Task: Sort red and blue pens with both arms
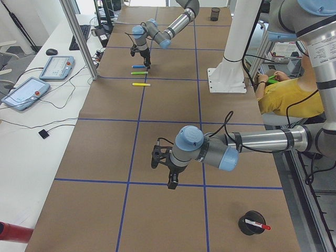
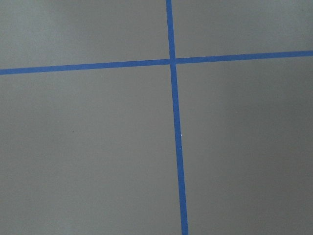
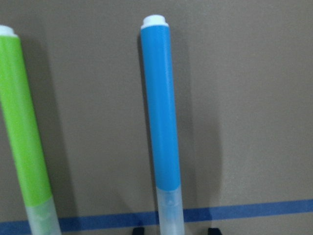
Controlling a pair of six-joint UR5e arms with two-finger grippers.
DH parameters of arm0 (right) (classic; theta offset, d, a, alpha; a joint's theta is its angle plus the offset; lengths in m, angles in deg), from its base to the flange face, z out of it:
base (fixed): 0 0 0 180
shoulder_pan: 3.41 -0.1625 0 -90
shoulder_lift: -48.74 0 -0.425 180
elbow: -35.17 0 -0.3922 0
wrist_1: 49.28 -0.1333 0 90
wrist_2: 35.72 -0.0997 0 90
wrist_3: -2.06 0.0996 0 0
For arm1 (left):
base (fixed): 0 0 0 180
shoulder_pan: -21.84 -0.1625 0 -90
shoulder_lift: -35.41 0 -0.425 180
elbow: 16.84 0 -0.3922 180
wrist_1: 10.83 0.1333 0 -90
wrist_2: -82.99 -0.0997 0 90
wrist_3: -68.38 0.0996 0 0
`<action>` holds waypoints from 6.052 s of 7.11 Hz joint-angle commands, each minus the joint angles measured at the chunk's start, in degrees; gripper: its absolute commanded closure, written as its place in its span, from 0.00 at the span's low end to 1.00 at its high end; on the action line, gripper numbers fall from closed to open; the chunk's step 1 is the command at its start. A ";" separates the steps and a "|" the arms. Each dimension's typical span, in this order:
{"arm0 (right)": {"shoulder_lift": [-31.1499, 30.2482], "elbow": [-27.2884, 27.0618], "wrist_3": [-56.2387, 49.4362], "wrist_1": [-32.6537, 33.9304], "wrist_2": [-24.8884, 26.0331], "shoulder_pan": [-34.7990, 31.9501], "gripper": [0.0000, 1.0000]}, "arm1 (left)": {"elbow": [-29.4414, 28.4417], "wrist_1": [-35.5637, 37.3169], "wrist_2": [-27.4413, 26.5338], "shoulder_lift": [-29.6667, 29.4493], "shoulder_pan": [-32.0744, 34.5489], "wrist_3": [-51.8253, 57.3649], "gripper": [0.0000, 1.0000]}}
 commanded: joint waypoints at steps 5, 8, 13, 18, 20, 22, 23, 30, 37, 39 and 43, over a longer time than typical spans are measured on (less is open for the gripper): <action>0.07 0.00 -0.02 0.00 -0.03 -0.09 1.00 | 0.00 -0.01 0.00 0.08 0.00 0.00 0.00; 0.60 -2.71 -0.37 1.31 -0.64 -1.75 1.00 | -0.09 0.07 0.00 0.70 0.00 -0.09 0.00; -4.31 -16.76 -16.67 16.57 0.15 -6.58 1.00 | -2.02 0.16 0.26 0.87 0.00 -0.17 0.00; -21.09 -39.52 -31.49 24.26 -0.64 -11.51 1.00 | -1.16 10.49 0.18 -1.85 -0.35 -0.01 0.00; -23.20 -44.18 -34.27 28.45 -0.73 -13.18 1.00 | 1.30 21.54 0.18 -3.85 -1.58 9.88 0.00; -29.51 -52.25 -47.24 37.14 -0.47 -15.20 1.00 | 4.12 30.46 -0.09 -5.37 -1.32 16.59 0.00; -34.68 -56.56 -52.01 38.83 -0.38 -16.34 1.00 | 4.30 30.31 0.00 -4.67 -1.23 16.70 0.00; -70.08 -72.15 -85.01 50.80 11.03 -23.47 1.00 | 4.22 29.69 -0.35 -4.05 -1.14 16.87 0.00; -95.36 -73.39 -86.95 49.93 19.48 -23.29 1.00 | 4.30 26.35 -0.44 -1.94 -0.97 16.87 0.00; -101.93 -67.29 -86.95 36.59 18.88 -23.29 1.00 | 5.44 26.18 -0.44 -1.16 -0.27 17.05 0.00; -102.76 -59.60 -86.95 29.45 14.14 -23.20 1.00 | 6.24 22.14 -0.44 1.75 -0.17 16.96 0.00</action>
